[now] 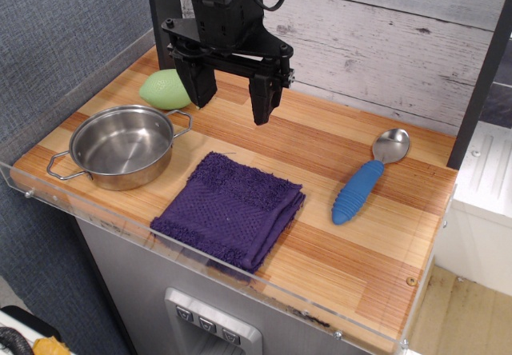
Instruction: Pick up the pot and place it on the left of the blue spoon
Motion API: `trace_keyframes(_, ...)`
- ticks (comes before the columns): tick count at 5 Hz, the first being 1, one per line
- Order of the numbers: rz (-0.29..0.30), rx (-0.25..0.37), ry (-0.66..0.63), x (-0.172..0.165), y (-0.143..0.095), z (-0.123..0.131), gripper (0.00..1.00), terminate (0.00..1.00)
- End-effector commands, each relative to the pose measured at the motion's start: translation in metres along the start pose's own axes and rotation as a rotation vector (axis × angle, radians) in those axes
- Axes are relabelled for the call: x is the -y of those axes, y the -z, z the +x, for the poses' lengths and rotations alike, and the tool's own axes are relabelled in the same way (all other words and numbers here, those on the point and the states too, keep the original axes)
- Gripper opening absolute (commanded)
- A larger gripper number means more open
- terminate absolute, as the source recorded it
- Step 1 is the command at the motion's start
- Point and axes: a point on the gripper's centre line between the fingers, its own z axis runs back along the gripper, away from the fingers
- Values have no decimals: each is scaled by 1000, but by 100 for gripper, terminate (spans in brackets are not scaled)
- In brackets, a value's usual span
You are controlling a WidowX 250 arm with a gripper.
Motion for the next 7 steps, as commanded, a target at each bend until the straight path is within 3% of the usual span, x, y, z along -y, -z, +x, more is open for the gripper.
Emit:
trace_keyframes(1,0,0,0,0,0,0,100,0)
trace_keyframes(2,20,-21,-24,-33,9,-13,100,0)
trace_keyframes(4,54,7,49,-89,32,-39,100,0)
trace_keyframes(7,35,-56,73,-93,80,-48,100,0)
